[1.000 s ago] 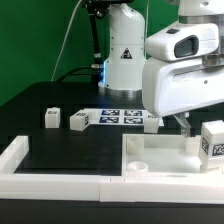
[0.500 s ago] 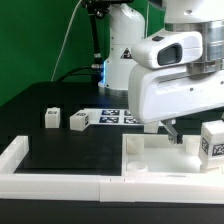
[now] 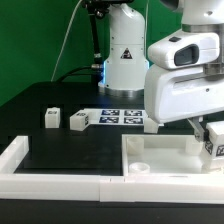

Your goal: Assemble one leg

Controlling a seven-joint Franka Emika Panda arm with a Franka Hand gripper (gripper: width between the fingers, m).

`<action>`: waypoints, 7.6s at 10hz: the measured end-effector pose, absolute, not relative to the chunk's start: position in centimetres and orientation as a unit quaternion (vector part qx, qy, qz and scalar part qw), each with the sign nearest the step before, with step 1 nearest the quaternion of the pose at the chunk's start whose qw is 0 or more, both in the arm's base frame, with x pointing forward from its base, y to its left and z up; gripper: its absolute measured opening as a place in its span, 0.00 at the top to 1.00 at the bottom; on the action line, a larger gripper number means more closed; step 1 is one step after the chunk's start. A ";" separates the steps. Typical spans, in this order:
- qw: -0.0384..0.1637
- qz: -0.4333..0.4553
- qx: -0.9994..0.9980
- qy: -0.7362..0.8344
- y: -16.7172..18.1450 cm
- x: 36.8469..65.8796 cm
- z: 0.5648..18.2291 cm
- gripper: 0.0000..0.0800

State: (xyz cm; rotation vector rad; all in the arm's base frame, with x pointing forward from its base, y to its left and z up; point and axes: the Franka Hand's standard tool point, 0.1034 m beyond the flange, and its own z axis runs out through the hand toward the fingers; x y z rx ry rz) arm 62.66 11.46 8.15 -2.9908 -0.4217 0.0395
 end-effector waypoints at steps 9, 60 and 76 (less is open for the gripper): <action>0.072 -0.018 -0.979 0.189 11.7 62.2 8.0 0.63; 0.047 -0.033 -0.997 -0.051 12.0 62.7 8.0 0.64; 0.074 0.025 -0.827 0.557 12.2 62.3 7.6 0.28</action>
Offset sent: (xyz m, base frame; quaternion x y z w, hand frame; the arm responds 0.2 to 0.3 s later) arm 0.0000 0.0000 0.0000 0.0000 0.0000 0.0000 1.0000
